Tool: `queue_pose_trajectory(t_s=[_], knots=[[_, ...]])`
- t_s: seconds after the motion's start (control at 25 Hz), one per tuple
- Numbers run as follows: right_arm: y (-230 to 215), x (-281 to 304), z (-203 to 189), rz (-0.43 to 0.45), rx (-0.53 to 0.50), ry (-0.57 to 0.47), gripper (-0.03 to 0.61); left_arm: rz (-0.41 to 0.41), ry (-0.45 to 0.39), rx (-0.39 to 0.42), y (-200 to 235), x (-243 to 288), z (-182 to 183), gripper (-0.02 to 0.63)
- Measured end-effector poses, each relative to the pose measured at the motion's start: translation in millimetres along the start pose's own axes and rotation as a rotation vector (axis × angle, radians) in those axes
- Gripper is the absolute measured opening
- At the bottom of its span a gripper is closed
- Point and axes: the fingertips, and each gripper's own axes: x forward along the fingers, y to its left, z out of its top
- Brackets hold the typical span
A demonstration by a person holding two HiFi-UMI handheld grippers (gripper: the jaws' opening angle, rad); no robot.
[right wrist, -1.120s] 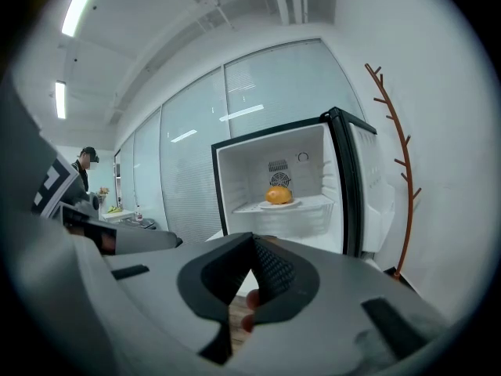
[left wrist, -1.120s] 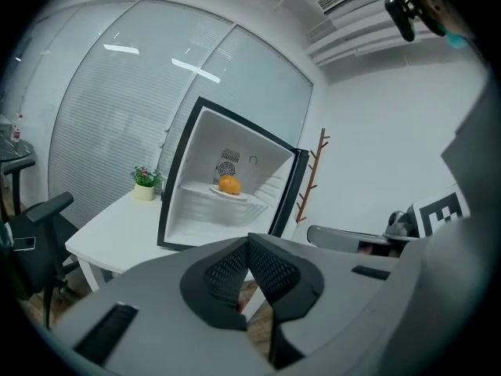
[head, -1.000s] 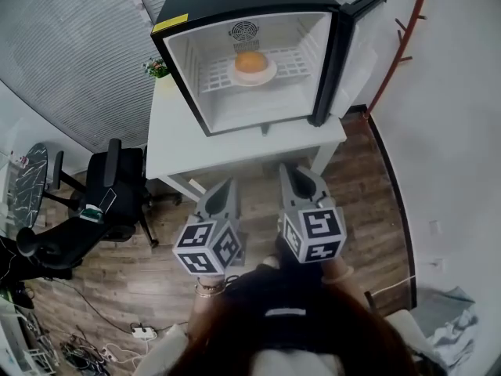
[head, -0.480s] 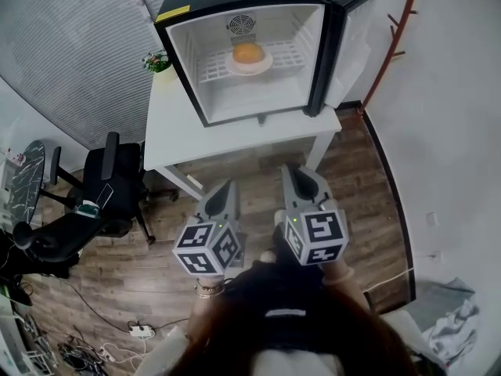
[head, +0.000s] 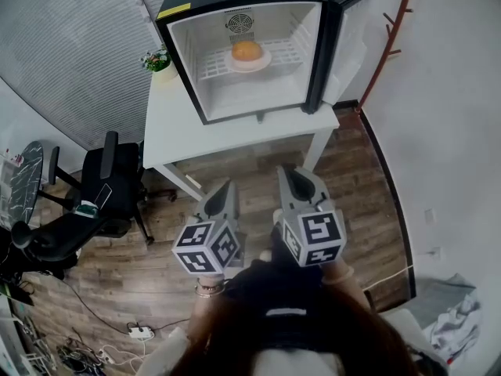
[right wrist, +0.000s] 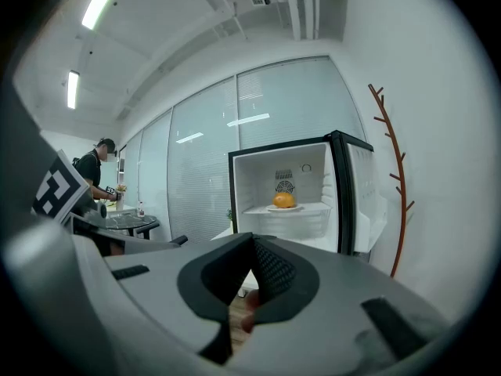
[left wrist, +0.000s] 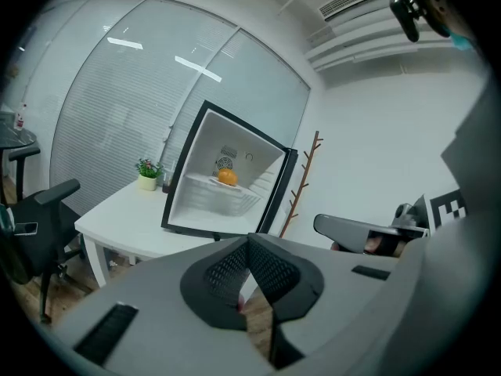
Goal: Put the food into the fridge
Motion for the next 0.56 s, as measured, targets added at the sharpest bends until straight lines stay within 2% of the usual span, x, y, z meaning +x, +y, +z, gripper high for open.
queue_pose_trajectory(t_s=[0.56], knots=[[0.2, 14.2, 5.7, 0.013, -0.012, 0.001, -0.005, -0.01, 0.006, -0.042, 11.0, 15.6, 3.0, 0.0]])
